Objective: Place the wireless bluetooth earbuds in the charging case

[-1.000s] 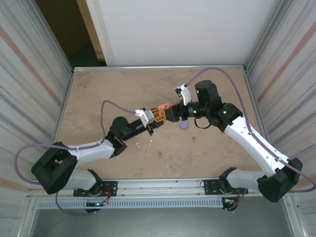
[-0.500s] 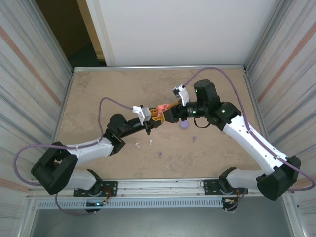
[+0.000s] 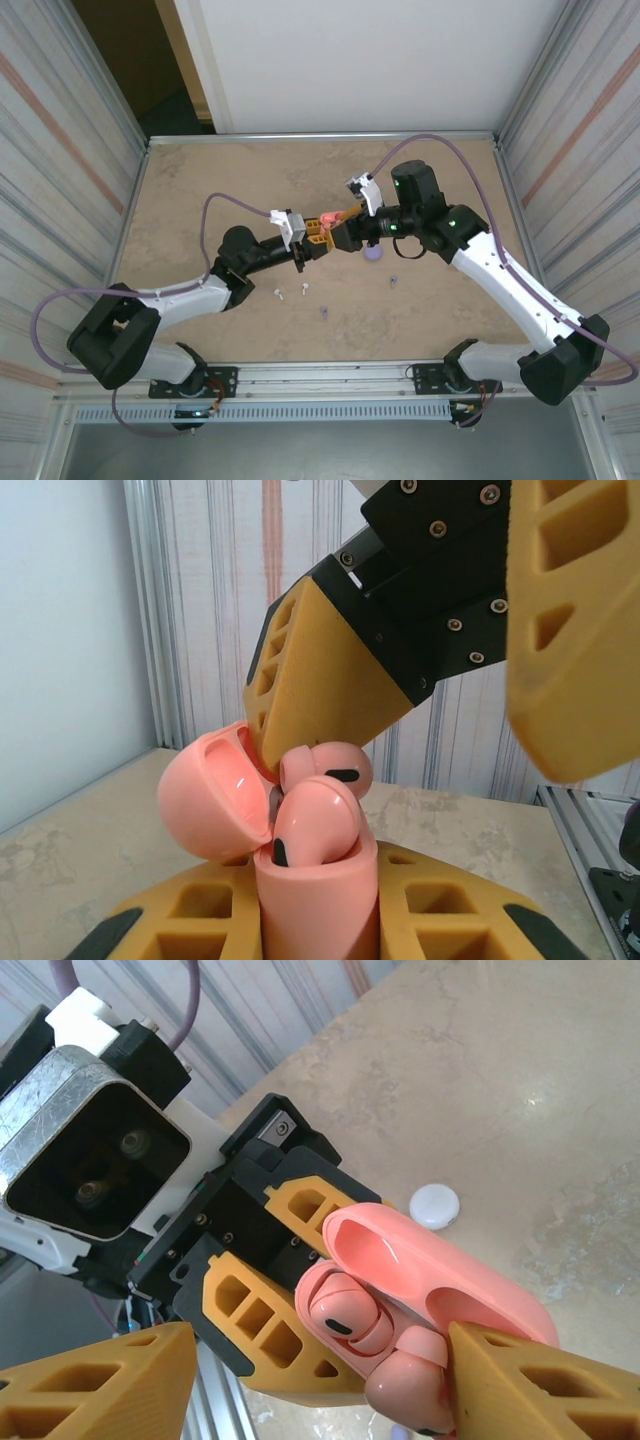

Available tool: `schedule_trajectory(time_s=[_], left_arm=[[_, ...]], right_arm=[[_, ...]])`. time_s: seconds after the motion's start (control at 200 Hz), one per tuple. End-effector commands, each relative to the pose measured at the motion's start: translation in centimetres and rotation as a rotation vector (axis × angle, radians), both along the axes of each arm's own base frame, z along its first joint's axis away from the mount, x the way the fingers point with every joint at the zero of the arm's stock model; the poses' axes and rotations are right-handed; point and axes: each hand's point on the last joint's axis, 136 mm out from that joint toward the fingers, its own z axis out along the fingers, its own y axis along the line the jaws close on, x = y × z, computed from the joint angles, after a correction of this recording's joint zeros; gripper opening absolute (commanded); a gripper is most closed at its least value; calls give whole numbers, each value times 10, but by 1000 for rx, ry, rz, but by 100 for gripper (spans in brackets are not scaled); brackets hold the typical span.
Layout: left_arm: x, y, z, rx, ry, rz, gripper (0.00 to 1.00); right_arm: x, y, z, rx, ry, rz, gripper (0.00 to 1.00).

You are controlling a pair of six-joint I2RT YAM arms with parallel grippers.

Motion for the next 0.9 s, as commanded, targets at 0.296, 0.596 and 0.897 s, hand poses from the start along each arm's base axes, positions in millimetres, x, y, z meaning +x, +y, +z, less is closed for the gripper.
schedule_trajectory(time_s=[0.296,0.596,0.897], left_arm=[[-1,2,20,-66,-50,-15,0],[-2,6,22,-128,-34,-41,0],[0,12,25,-176,-3,-85,0]], right_arm=[[17,-39,13,-24,-49,-184,73],[13,-48,31,254,35,-137,88],[5,-45,30,337,76,-76,98]])
